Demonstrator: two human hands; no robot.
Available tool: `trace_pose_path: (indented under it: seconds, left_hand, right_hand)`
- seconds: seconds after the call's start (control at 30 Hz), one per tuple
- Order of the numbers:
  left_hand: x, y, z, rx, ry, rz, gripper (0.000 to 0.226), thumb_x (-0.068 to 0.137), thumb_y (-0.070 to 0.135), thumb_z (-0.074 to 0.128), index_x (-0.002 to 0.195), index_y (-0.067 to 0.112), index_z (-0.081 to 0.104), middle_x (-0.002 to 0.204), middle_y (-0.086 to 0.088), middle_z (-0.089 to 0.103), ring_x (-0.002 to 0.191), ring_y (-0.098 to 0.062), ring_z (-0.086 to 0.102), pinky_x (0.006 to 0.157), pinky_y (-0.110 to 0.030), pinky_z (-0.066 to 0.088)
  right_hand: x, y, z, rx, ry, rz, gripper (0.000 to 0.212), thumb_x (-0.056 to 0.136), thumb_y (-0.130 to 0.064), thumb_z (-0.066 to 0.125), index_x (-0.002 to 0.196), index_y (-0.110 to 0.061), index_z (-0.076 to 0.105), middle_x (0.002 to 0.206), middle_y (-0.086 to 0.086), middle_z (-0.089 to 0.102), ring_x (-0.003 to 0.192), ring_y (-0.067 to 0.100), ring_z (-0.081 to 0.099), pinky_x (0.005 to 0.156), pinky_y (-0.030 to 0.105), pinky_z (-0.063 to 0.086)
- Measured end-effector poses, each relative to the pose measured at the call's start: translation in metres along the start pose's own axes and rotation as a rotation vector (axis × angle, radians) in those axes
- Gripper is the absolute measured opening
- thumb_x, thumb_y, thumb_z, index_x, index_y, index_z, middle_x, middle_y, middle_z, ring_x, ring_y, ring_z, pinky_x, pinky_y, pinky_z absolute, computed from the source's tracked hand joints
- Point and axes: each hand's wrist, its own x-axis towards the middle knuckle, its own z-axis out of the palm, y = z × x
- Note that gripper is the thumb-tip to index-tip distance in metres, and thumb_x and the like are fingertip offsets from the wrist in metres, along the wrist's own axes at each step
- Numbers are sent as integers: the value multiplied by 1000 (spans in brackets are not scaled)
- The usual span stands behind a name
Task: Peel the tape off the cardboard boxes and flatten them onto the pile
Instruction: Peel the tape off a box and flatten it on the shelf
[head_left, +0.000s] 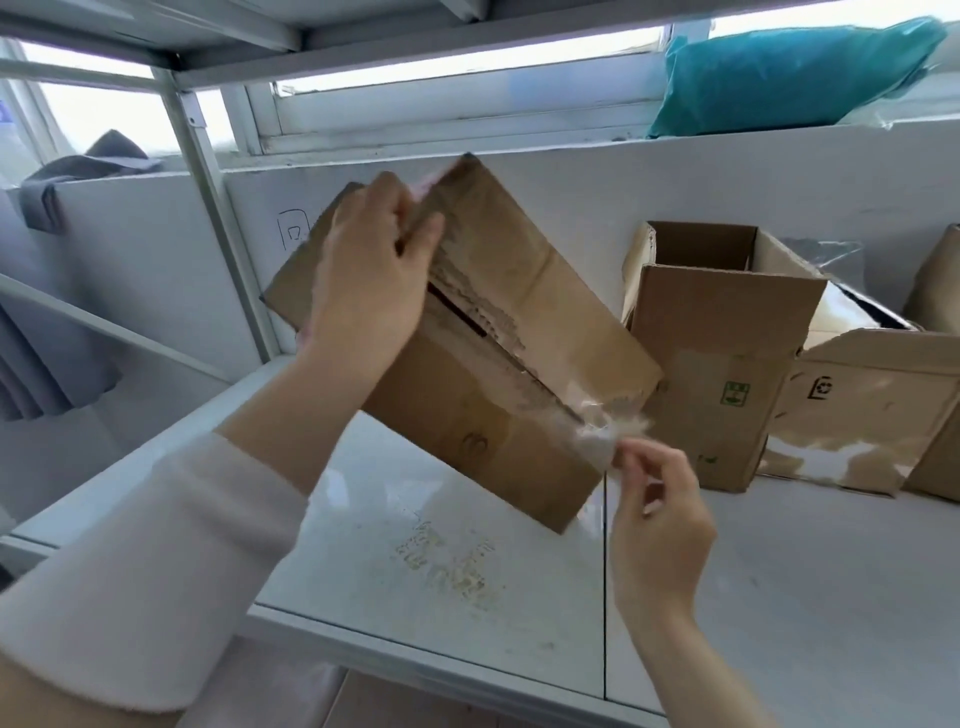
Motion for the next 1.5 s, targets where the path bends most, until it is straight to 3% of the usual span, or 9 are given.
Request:
trace_pose_path:
  seconds: [0.1,0.2,0.43,0.57,0.83,0.97,1.17,1.33,1.5]
  left_hand:
    - [-15,-7,-20,-68,78,-156,19,97,30,43,89,14,38,72,8,43,68,-7,43,60,-24,32]
    - [-29,-15,-33,-163,160,-272,21,97,29,43,80,17,39,69,8,39,62,-3,39,57,-20,30]
    - [-63,-45,-65,-268,275,-423,29,96,33,44,68,29,34,76,-1,49,67,-13,46,65,-28,36]
    - [-80,-73,-80,-324,340,-572,30,97,30,44,69,27,35,70,3,42,63,-10,39,62,-24,32]
    - [-97,-95,-79,-349,337,-749,29,97,35,42,70,27,35,73,4,43,75,-17,44,75,-34,36]
    - [-105,-96,-80,-339,333,-757,28,98,34,40,72,27,35,74,6,46,70,-13,45,75,-33,35]
    - [-105,-106,-82,-314,379,-831,27,99,33,37,74,24,35,75,7,44,82,-21,47,75,-34,35]
    - [-111,-109,-71,-335,365,-844,21,99,32,38,83,17,40,75,7,45,82,-20,46,75,-33,35]
    - [-112,-109,-67,-347,374,-847,28,99,32,39,72,25,35,75,6,46,81,-19,46,73,-33,36]
  right_hand:
    - [10,-24,0,73,-13,-116,29,88,-39,55,102,-15,59,108,-5,60,91,15,60,68,18,49]
    - [10,-47,7,-88,-63,-251,57,70,-58,63,108,-16,53,109,5,54,98,17,49,77,21,46]
    - [22,-66,2,-80,-9,-348,7,81,-12,68,87,-9,66,81,-4,57,77,14,50,68,10,38]
    - [38,-66,-17,39,20,14,15,84,-15,64,99,-13,59,88,1,62,74,20,58,62,4,40]
    - [-5,-86,13,-232,-166,-414,50,83,-54,49,100,-10,66,94,4,63,92,17,48,80,25,42]
    - [2,-86,23,-271,-131,-458,18,79,-29,67,83,-11,65,80,4,60,77,20,51,66,29,47]
    - [37,-79,-4,-31,-62,61,11,93,-21,51,97,-14,58,89,-2,59,80,12,54,63,5,36]
    - [18,-81,10,-250,-159,-334,25,86,-2,55,109,-10,54,92,4,62,84,14,45,71,23,36]
    - [-3,-71,31,-350,-322,-298,40,73,-21,51,112,-11,57,121,3,58,106,16,30,93,19,21]
